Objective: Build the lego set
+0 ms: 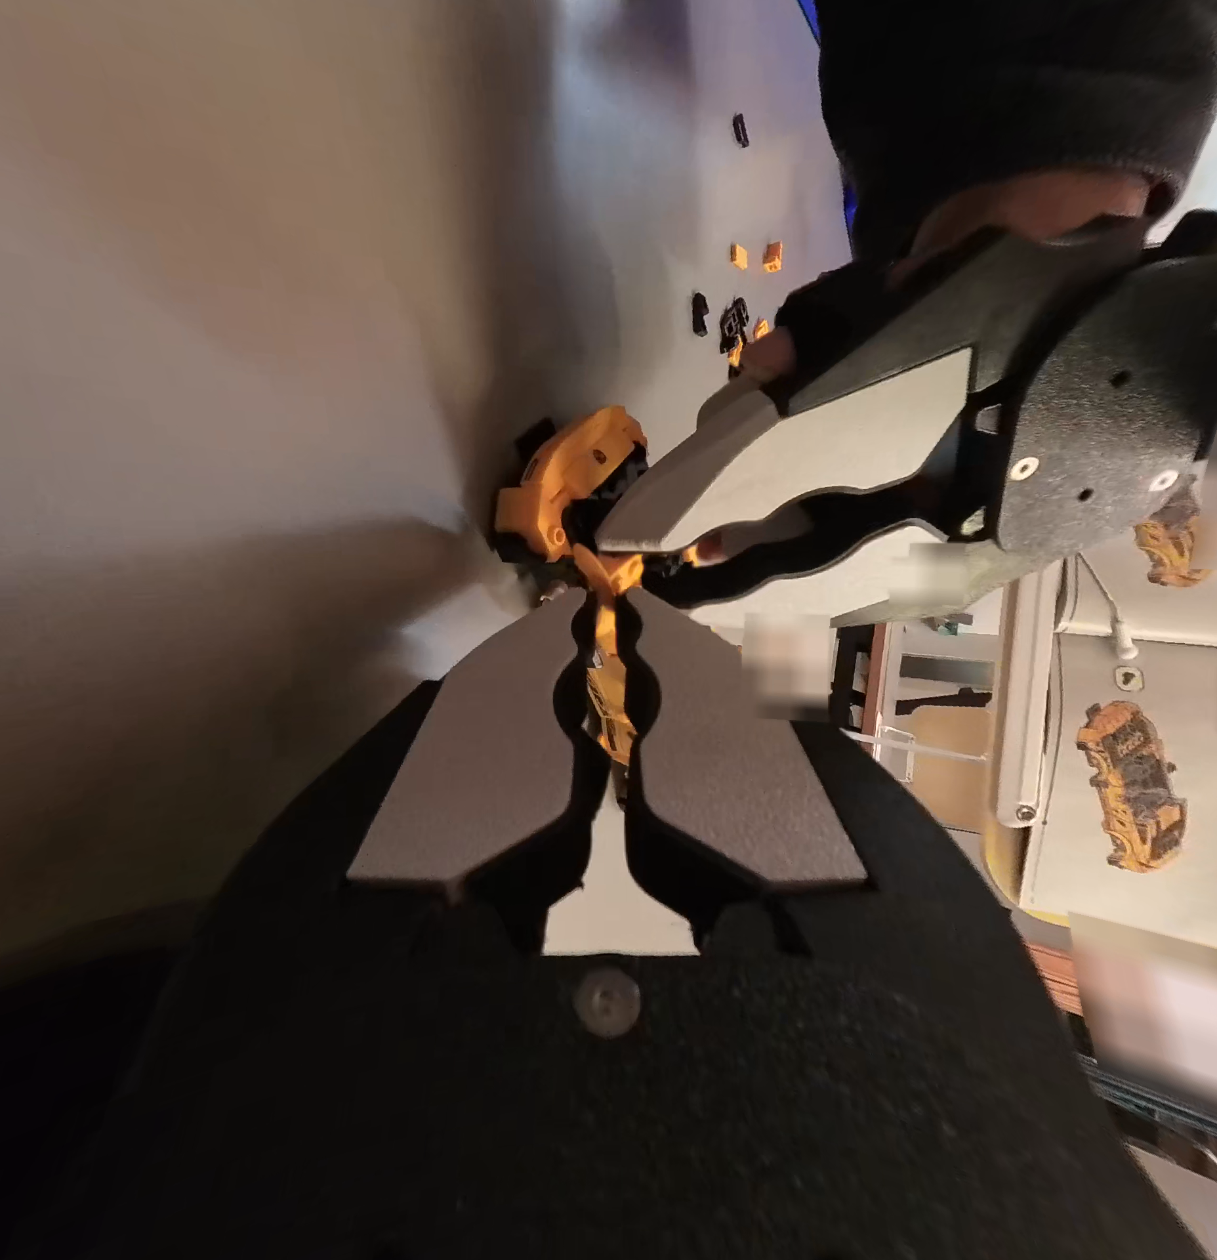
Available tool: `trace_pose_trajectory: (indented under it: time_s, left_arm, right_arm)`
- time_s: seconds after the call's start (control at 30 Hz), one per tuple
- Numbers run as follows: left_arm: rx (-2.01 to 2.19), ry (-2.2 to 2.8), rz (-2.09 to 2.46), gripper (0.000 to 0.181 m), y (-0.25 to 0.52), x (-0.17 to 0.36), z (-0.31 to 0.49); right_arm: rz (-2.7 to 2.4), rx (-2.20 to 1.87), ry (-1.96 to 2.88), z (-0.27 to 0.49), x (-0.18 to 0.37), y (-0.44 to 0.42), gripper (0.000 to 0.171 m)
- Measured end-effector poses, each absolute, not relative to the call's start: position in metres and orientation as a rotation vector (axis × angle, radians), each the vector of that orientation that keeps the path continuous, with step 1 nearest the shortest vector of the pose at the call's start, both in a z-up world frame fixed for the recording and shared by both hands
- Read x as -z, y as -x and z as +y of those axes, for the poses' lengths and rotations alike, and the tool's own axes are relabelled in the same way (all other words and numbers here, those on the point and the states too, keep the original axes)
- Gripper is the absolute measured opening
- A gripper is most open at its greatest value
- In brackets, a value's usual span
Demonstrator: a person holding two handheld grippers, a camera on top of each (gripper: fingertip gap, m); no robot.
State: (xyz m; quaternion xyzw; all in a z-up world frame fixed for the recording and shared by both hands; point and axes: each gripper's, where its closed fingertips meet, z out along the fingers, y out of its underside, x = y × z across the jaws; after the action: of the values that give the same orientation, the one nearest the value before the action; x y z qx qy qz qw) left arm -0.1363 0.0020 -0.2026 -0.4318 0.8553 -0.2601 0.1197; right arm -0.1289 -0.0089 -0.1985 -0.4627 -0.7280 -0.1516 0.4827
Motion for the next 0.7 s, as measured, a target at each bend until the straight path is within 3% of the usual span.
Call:
trace_pose_trajectory:
  time_s: [0.07,0.7]
  left_arm:
    - [0.787,1.279,2.468,0.027,0.139,0.198,0.002]
    - [0.745,1.484,2.222,0.026,0.156,0.203,0.028]
  right_arm:
    - [-1.782,0.369,1.135,-0.009,0.199,0.128,0.005]
    - [-1.994,0.637,1.135,-0.008,0.202,0.117,0.004]
